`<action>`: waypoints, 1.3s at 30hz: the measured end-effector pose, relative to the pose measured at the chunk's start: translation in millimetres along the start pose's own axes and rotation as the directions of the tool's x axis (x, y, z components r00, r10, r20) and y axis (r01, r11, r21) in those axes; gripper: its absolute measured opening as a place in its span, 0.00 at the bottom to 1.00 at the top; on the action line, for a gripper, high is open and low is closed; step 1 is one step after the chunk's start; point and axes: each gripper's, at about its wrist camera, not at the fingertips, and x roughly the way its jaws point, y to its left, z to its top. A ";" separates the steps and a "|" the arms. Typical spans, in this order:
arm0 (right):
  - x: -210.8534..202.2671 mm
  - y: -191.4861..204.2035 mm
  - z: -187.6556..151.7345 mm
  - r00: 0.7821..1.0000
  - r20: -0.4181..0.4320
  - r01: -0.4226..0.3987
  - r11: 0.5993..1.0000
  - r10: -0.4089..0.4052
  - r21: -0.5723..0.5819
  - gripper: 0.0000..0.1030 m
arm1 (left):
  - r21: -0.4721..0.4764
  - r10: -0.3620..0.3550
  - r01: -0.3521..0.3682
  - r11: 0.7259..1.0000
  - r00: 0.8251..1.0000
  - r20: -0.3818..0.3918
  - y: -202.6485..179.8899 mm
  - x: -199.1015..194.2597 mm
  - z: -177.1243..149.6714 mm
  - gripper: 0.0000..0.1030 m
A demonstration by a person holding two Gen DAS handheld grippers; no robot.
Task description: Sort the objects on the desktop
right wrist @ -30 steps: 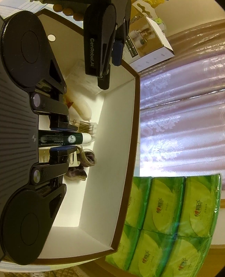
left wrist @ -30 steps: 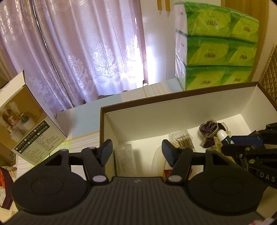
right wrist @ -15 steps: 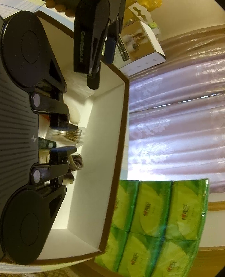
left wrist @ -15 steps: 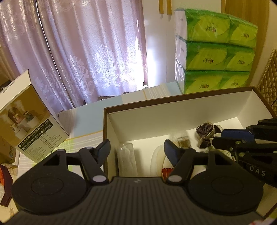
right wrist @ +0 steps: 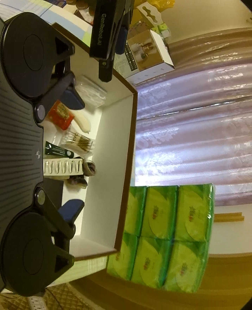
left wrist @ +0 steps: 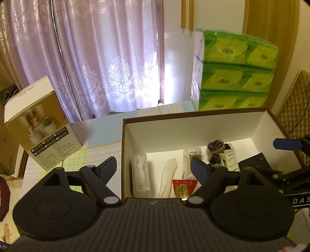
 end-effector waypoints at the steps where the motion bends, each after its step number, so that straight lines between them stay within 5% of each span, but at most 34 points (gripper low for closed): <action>1: -5.3 0.8 -1.4 1.000 0.005 0.005 1.000 -0.005 -0.003 0.98 | 0.001 0.003 -0.003 1.000 1.000 0.007 -1.2 -5.7 -0.9 0.82; 11: -56.6 4.3 -18.8 0.998 0.039 0.046 0.998 -0.047 0.044 0.98 | -0.011 0.030 -0.030 0.999 0.999 0.033 -14.1 -61.0 -22.3 0.93; 39: -180.9 18.2 -69.0 0.989 0.119 0.077 0.992 -0.089 0.103 0.98 | -0.065 0.033 -0.030 0.997 0.999 0.043 -41.9 -179.7 -98.7 0.93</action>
